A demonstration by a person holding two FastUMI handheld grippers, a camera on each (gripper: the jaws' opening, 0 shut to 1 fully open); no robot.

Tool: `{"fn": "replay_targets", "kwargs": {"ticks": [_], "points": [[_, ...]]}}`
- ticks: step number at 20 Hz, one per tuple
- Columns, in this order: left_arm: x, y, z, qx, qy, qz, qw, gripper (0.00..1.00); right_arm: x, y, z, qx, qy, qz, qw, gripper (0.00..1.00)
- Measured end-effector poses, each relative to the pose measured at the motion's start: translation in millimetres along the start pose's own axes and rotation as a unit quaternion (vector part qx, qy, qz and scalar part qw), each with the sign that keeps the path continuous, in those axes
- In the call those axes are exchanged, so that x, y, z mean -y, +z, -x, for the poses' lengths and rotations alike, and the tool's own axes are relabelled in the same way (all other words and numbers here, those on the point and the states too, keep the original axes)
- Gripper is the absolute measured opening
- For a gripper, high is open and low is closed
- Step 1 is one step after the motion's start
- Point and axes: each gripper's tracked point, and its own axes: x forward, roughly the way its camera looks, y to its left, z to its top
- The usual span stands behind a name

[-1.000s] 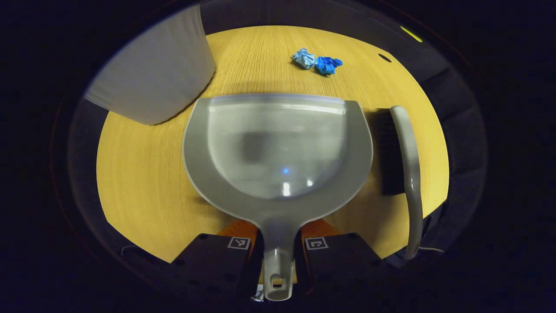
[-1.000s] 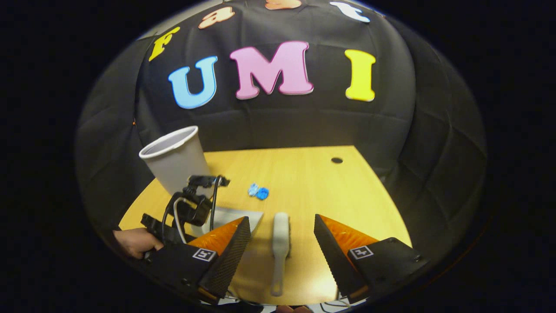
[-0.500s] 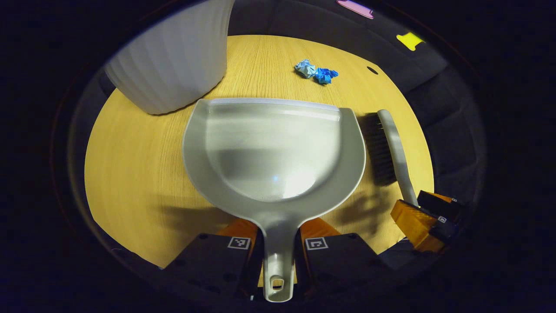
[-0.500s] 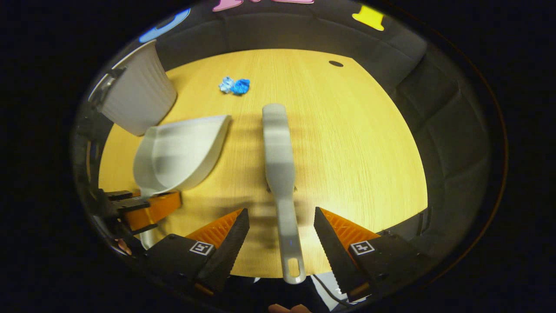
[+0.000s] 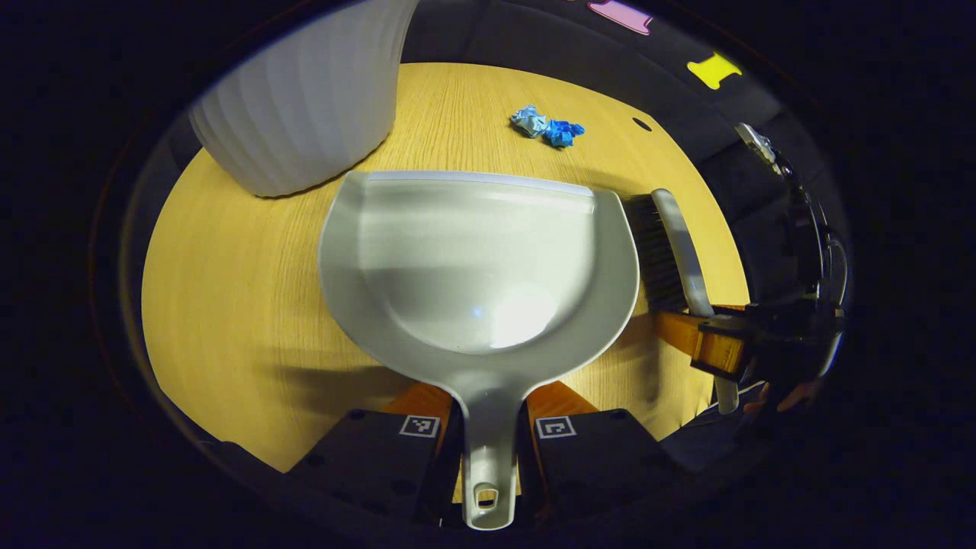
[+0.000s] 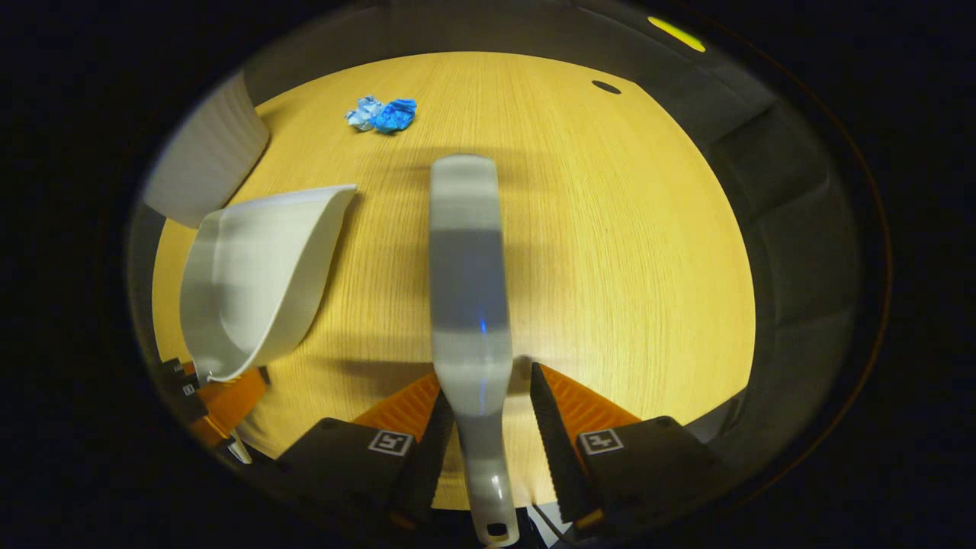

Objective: Pick up the small broom and dustpan from the desktop, sweep the trash into the dustpan with the broom, and then empty the trash into the garbage bin.

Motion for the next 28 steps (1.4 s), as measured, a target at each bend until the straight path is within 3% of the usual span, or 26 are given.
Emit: {"fn": "replay_targets", "kwargs": {"ticks": [2, 3, 7, 9, 10, 11, 16, 20, 24, 28], "points": [[0, 0, 0, -0.002, 0.003, -0.001, 1.000, 0.30, 0, 5, 0, -0.011, 0.006, 0.009, 1.000, 0.51], [0, 1, 0, -0.003, 0.004, -0.001, 1.000, 0.30, -1, 6, 0, -0.013, 0.009, 0.005, 1.000, 0.39], [0, 1, 1, -0.002, 0.001, 0.004, 1.000, 0.30, -1, 11, 2, -0.026, 0.031, 0.025, 0.999, 0.30], [0, -1, 1, -0.005, -0.002, 0.001, 1.000, 0.30, -3, 21, 5, -0.023, 0.047, 0.043, 0.998, 0.30], [-2, -2, 2, -0.011, -0.002, -0.003, 1.000, 0.30, -1, 28, 8, -0.017, 0.050, 0.050, 0.997, 0.23], [-3, -3, 3, -0.016, 0.000, -0.016, 1.000, 0.30, 2, 42, 10, 0.004, 0.046, 0.057, 0.997, 0.30], [-16, 2, 10, -0.031, 0.009, -0.066, 0.997, 0.30, 6, 111, 19, 0.049, 0.047, 0.070, 0.995, 0.30], [-13, 16, 23, -0.031, -0.006, -0.098, 0.995, 0.30, 5, 167, 13, 0.067, 0.043, 0.089, 0.993, 0.29], [-8, 25, 28, -0.063, -0.019, -0.125, 0.990, 0.29, 17, 221, -3, 0.076, 0.020, 0.149, 0.986, 0.30], [-17, 38, 19, -0.085, -0.006, -0.134, 0.987, 0.30, 19, 257, -25, 0.080, 0.006, 0.223, 0.972, 0.29]]}}
